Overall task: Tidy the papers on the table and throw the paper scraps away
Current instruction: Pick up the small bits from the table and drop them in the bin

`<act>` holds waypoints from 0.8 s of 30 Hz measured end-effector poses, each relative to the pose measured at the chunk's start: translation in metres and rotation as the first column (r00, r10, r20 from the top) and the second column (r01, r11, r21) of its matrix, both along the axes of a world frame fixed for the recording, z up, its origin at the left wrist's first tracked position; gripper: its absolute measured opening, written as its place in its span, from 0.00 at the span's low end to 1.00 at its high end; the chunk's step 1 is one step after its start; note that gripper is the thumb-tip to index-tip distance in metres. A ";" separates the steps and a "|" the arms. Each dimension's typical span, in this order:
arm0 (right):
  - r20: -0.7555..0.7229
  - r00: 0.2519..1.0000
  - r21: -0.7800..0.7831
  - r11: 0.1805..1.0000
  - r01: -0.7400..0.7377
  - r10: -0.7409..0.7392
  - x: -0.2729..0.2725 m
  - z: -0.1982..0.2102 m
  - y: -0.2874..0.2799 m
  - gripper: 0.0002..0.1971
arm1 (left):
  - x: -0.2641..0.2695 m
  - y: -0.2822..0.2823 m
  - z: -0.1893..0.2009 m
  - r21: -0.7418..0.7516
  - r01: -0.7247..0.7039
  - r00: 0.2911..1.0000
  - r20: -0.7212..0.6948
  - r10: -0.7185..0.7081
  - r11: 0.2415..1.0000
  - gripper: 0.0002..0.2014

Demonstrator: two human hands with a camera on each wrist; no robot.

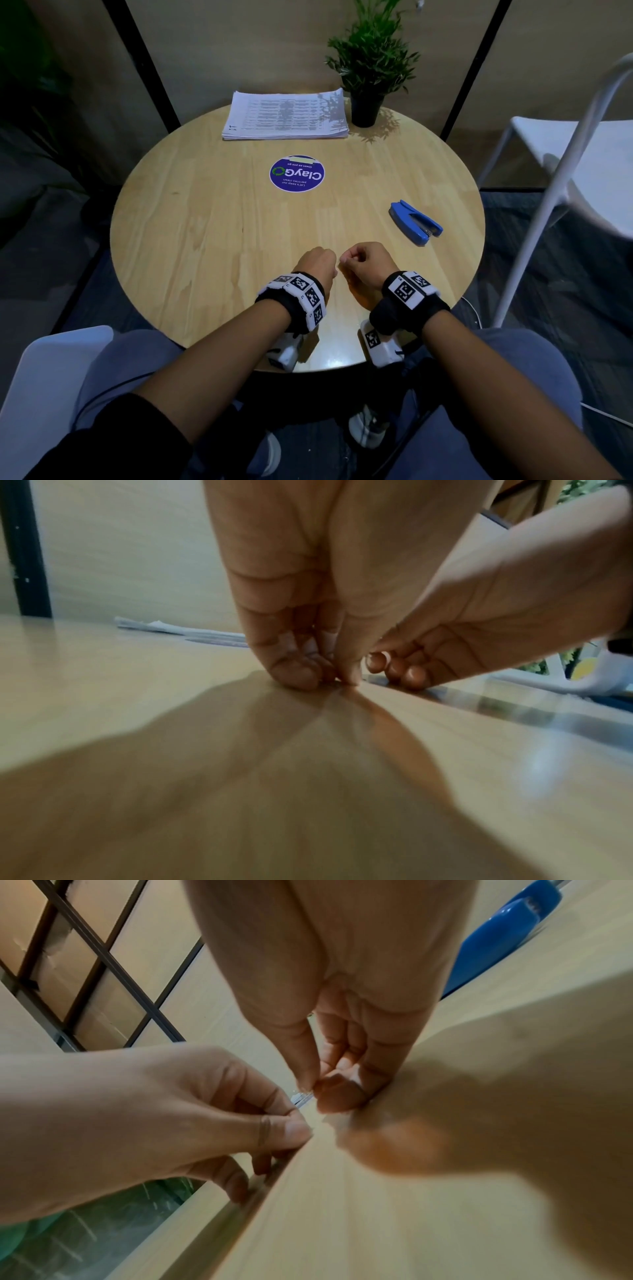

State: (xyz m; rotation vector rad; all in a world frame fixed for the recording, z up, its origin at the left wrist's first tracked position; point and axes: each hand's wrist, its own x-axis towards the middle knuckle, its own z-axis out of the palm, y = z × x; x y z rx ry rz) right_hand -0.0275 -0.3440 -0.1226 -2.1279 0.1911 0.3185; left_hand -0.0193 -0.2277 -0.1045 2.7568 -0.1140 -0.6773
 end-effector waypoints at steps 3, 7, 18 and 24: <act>-0.005 1.000 -0.006 1.000 0.003 -0.003 0.000 0.001 0.001 0.07 | 0.002 0.003 0.001 -0.058 -0.048 0.998 -0.034 0.046 0.997 0.14; -0.028 0.999 -0.013 1.000 0.020 -0.020 -0.001 0.002 0.003 0.12 | 0.001 0.018 0.005 -0.182 -0.150 0.988 -0.057 0.142 0.972 0.14; 0.035 0.994 0.142 0.984 -0.104 0.100 -0.002 0.046 0.077 0.13 | -0.016 0.131 0.069 -0.426 -0.222 0.961 0.055 0.270 0.877 0.09; 0.070 0.954 0.148 0.943 -0.298 0.290 -0.008 0.074 0.184 0.09 | -0.048 0.234 0.086 -0.410 -0.331 0.911 0.097 0.402 0.850 0.11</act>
